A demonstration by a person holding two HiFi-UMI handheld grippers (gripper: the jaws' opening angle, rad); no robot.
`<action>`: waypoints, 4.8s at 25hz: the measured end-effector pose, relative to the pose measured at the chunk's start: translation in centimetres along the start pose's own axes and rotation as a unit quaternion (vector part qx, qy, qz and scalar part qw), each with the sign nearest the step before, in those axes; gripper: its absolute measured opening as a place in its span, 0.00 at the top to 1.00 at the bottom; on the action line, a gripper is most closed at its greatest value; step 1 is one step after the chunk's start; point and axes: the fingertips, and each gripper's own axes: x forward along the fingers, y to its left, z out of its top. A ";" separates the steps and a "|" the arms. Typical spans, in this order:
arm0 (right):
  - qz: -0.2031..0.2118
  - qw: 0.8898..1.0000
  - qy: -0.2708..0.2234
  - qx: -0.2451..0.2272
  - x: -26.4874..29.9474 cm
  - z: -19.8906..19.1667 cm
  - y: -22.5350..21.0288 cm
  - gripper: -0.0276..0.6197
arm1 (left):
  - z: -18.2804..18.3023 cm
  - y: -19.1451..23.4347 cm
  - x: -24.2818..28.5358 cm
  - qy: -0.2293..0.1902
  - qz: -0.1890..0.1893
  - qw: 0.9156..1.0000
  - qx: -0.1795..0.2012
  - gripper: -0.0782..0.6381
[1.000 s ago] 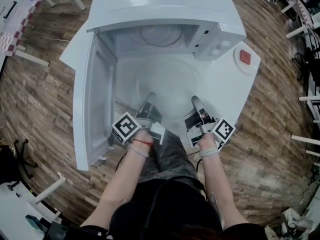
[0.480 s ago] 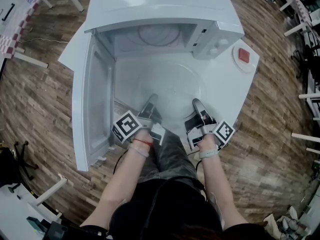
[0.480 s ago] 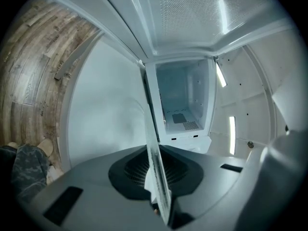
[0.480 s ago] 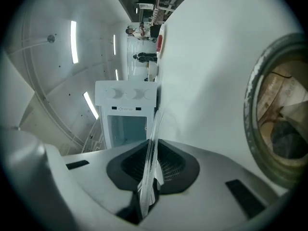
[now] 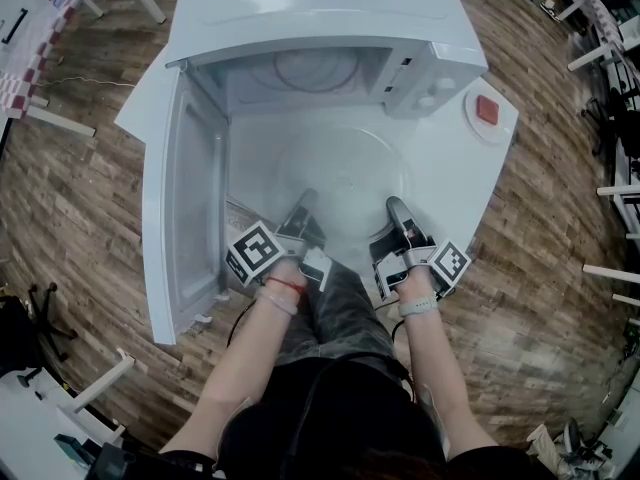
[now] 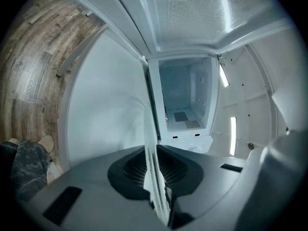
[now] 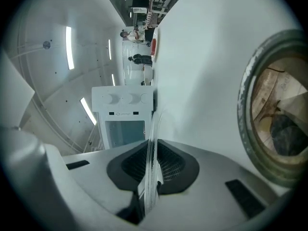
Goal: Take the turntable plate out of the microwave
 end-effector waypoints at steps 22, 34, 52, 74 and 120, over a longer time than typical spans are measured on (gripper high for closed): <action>-0.020 1.000 -0.015 0.017 0.2 0.9 0.1 0.89 | -1.9 0.4 -0.8 0.022 0.001 0.999 -0.040 0.81; -0.016 0.999 -0.026 0.030 0.5 0.5 0.2 0.88 | -6.3 -0.3 -1.8 0.077 -0.012 0.996 -0.053 0.79; -0.020 0.999 -0.006 0.029 1.2 0.2 -0.6 0.88 | -9.9 -0.3 -1.6 0.114 -0.016 0.987 -0.108 0.83; -0.058 0.984 0.155 -0.070 -2.1 -7.1 -0.8 0.81 | -9.7 0.7 -1.6 0.103 0.004 0.988 -0.119 0.83; -0.120 0.984 0.126 -0.032 -2.4 -6.6 -3.0 0.89 | -12.3 -1.6 -3.8 0.253 0.007 0.956 0.146 0.83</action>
